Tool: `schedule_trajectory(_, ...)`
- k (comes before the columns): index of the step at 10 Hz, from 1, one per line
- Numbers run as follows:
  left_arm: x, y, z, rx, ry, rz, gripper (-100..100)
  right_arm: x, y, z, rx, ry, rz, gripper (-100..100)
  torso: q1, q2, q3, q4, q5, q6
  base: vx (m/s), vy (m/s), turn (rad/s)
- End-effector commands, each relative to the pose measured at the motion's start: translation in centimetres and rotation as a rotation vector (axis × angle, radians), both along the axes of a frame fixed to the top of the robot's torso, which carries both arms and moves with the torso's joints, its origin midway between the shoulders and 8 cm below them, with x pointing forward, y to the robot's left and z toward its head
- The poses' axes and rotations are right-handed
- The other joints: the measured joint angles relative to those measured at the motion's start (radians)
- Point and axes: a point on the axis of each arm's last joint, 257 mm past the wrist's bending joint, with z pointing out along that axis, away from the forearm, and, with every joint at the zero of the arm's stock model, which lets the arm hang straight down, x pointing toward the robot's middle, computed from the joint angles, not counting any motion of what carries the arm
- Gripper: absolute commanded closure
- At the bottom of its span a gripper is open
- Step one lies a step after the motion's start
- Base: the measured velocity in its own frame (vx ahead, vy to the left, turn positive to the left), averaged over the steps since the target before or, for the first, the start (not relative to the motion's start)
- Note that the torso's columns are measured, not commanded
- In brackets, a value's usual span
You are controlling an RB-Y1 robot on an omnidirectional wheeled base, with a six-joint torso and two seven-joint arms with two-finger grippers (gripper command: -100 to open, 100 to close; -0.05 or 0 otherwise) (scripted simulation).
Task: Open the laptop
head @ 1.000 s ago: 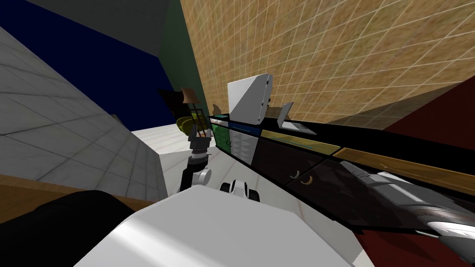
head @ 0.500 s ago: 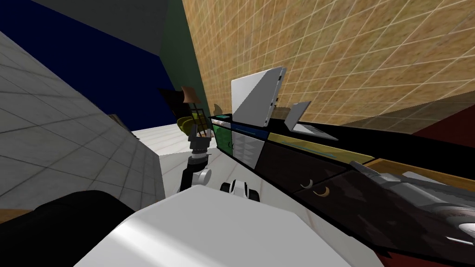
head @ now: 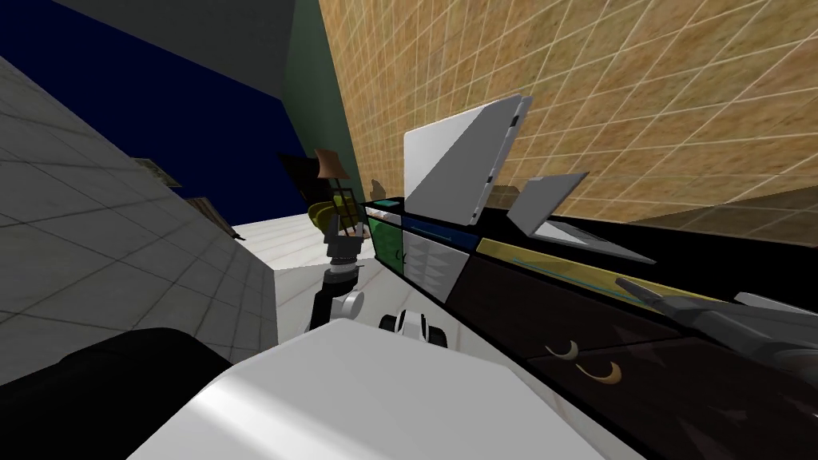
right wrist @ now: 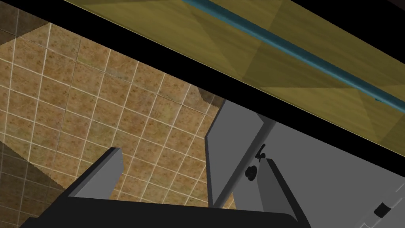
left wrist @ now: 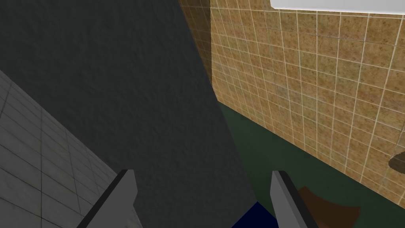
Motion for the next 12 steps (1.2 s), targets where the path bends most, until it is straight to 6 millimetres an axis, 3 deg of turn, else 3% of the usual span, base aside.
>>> schedule_trajectory(1, 0.0, 0.0, 0.0, 0.0, 0.0, 0.0, 0, 0.1, -0.9, 0.8, -0.079, 0.043, -0.032, -100, -0.002, 0.005, 0.003, 0.001, -0.001, 0.0, 0.145, 0.022, 0.048)
schedule_trajectory(7, 0.0, 0.0, 0.0, 0.0, 0.0, 0.0, 0, 1.2, -1.9, 2.4, -0.29, 0.156, -0.077, -100, -0.001, 0.003, 0.002, 0.001, -0.001, 0.0, 0.202, 0.046, 0.06)
schedule_trajectory(12, 0.0, 0.0, 0.0, 0.0, 0.0, 0.0, 0, 1.5, -2.1, 3.0, -0.345, 0.181, -0.088, -100, -0.001, 0.007, 0.004, 0.002, 0.0, 0.001, 0.08, 0.033, 0.02)
